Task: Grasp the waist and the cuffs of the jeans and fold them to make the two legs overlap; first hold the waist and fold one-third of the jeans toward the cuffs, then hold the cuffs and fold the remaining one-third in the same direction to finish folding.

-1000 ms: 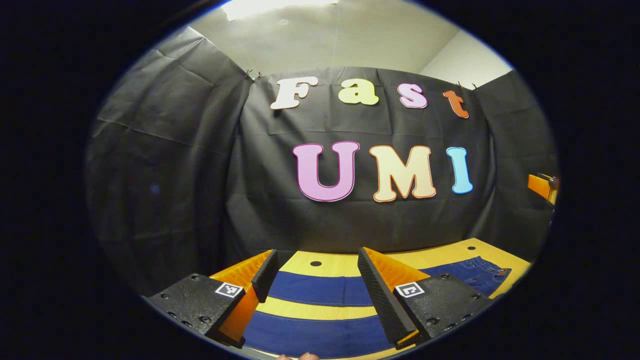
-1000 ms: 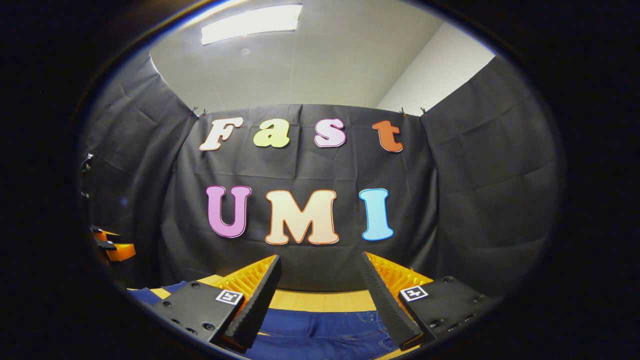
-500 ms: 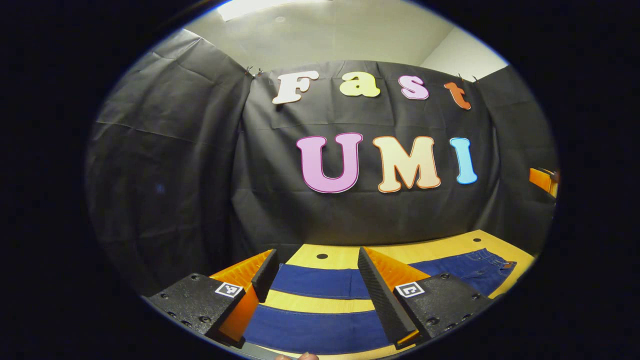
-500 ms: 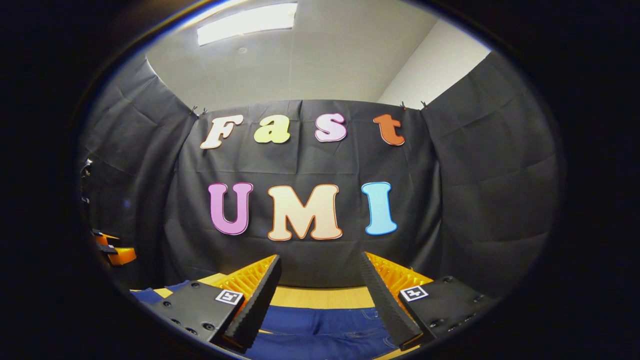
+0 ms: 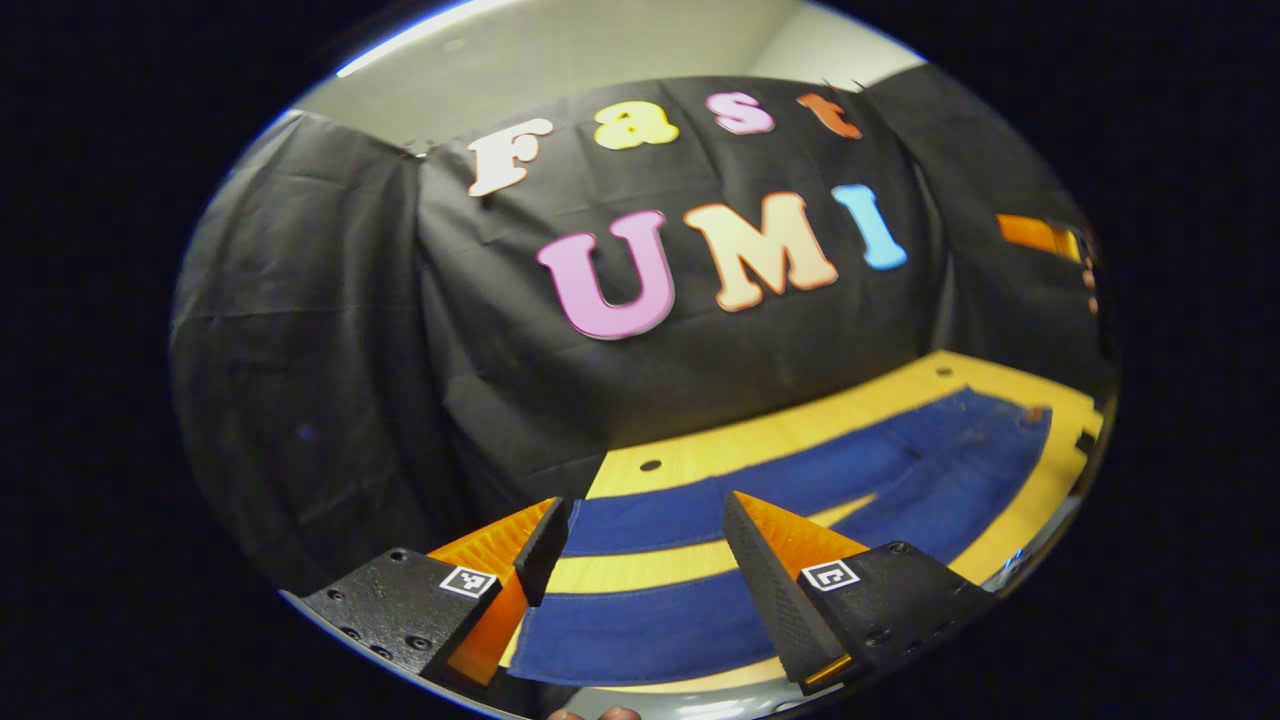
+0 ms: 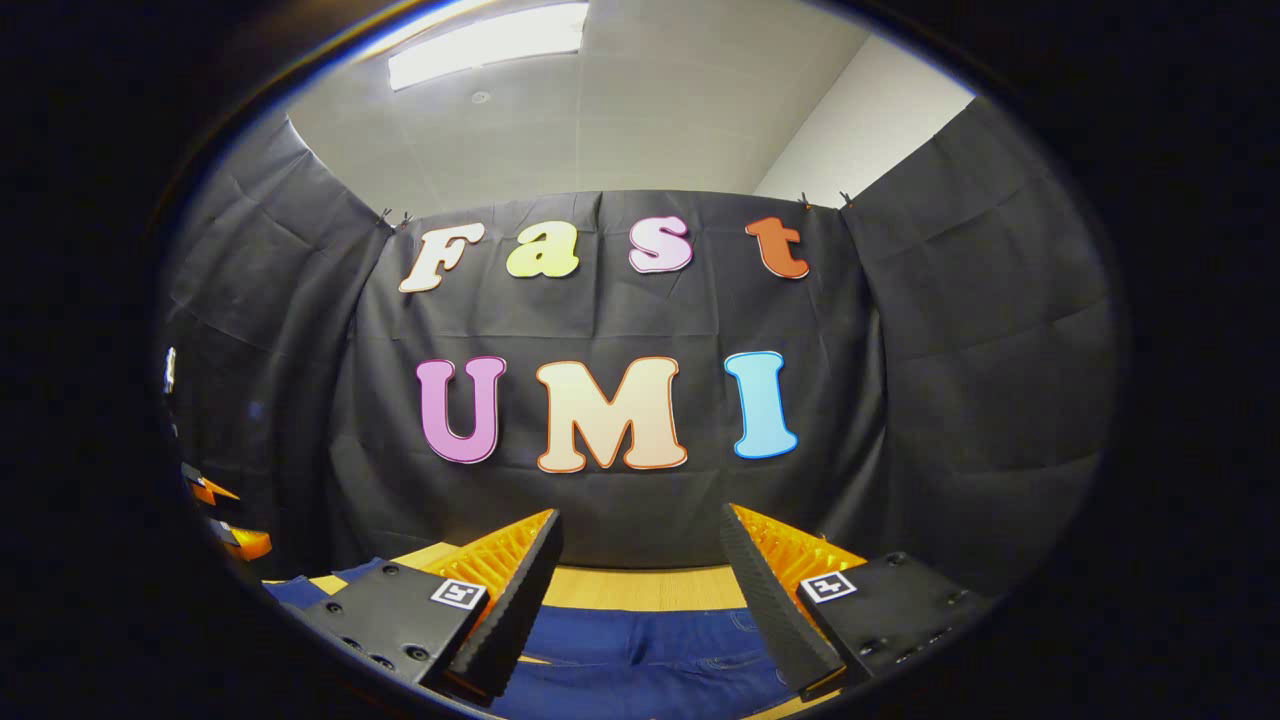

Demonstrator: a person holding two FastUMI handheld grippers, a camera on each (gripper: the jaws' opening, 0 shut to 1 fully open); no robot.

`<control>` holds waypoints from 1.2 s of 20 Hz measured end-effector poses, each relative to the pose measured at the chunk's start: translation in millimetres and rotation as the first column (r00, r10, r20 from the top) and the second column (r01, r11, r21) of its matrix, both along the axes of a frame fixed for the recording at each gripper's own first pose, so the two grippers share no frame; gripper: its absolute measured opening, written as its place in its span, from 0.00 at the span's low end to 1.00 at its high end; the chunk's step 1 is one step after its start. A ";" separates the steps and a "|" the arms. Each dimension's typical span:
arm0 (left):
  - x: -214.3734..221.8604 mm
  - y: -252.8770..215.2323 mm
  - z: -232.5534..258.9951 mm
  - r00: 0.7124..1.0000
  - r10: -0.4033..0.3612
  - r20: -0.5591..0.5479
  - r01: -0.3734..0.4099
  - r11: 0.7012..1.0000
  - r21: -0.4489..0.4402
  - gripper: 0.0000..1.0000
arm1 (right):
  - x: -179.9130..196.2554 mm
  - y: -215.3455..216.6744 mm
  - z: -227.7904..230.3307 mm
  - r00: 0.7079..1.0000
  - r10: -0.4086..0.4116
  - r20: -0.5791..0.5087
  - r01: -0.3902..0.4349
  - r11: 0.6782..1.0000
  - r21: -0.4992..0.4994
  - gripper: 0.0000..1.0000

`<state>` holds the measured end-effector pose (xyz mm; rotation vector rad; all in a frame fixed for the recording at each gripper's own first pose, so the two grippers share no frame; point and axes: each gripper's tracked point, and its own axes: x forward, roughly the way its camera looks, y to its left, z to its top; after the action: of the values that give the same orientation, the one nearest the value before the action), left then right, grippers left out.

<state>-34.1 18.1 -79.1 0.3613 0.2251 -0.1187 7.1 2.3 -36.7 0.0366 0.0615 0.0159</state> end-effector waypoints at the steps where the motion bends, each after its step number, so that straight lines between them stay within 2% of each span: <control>1: -5.6 5.3 -10.5 0.999 -0.024 -0.026 0.026 0.998 0.051 1.00 | 0.2 0.0 -3.8 1.000 -0.002 -0.006 0.002 1.000 0.003 0.96; 2: -11.1 6.3 -21.3 0.997 -0.048 -0.060 0.054 0.994 0.092 0.95 | -0.2 0.3 -6.4 1.000 -0.005 -0.013 0.005 1.000 0.007 0.95; 5: -25.9 9.7 -56.8 0.979 -0.111 -0.169 0.147 0.966 0.213 0.95 | -0.7 0.8 -15.0 0.999 -0.016 -0.032 0.016 1.000 0.011 0.98; 6: -32.2 10.1 -68.0 0.971 -0.132 -0.200 0.182 0.949 0.256 0.95 | -1.3 0.6 -16.4 0.999 -0.020 -0.036 0.020 1.000 0.007 0.98; 7: -36.7 11.4 -80.5 0.961 -0.149 -0.234 0.216 0.929 0.299 1.00 | -1.9 0.4 -19.4 0.999 -0.024 -0.040 0.024 1.000 0.000 0.98; 8: -39.2 15.1 -94.6 0.949 -0.162 -0.272 0.251 0.907 0.337 0.95 | -2.6 -0.3 -21.1 0.999 -0.030 -0.044 0.029 1.000 -0.007 0.98; 9: -41.0 19.4 -108.6 0.938 -0.165 -0.306 0.278 0.885 0.375 0.95 | -2.7 -1.0 -24.1 0.998 -0.034 -0.050 0.033 0.999 -0.013 0.95; 12: -49.5 34.0 -145.7 0.904 -0.162 -0.395 0.348 0.818 0.459 0.95 | -4.7 -2.6 -30.3 0.997 -0.052 -0.064 0.050 0.998 -0.028 0.98; 14: -50.3 46.7 -170.6 0.879 -0.141 -0.455 0.377 0.790 0.483 0.95 | -5.2 -4.1 -36.5 0.995 -0.066 -0.076 0.063 0.997 -0.045 0.95; 18: -53.1 69.1 -204.2 0.827 -0.118 -0.549 0.451 0.723 0.524 0.96 | -10.0 -6.2 -48.7 0.990 -0.101 -0.103 0.094 0.993 -0.069 0.98; 20: -52.1 73.9 -213.8 0.814 -0.121 -0.569 0.481 0.690 0.542 0.96 | -11.5 -4.5 -54.0 0.987 -0.117 -0.113 0.109 0.991 -0.074 0.98; 22: -46.8 79.7 -224.7 0.797 -0.120 -0.592 0.502 0.675 0.540 0.96 | -11.1 0.0 -57.2 0.985 -0.126 -0.118 0.117 0.990 -0.080 0.98; 23: -48.1 85.2 -231.4 0.778 -0.100 -0.620 0.515 0.667 0.538 0.96 | -11.5 2.4 -57.3 0.985 -0.130 -0.117 0.120 0.989 -0.085 0.98; 24: -40.6 86.1 -231.4 0.782 -0.111 -0.613 0.525 0.649 0.551 0.96 | -12.2 4.4 -56.3 0.985 -0.133 -0.113 0.123 0.988 -0.092 0.98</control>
<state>-74.7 104.1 -310.5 1.1580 0.7769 -0.5214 -5.1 6.7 -93.0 -0.0432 0.1789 -0.1173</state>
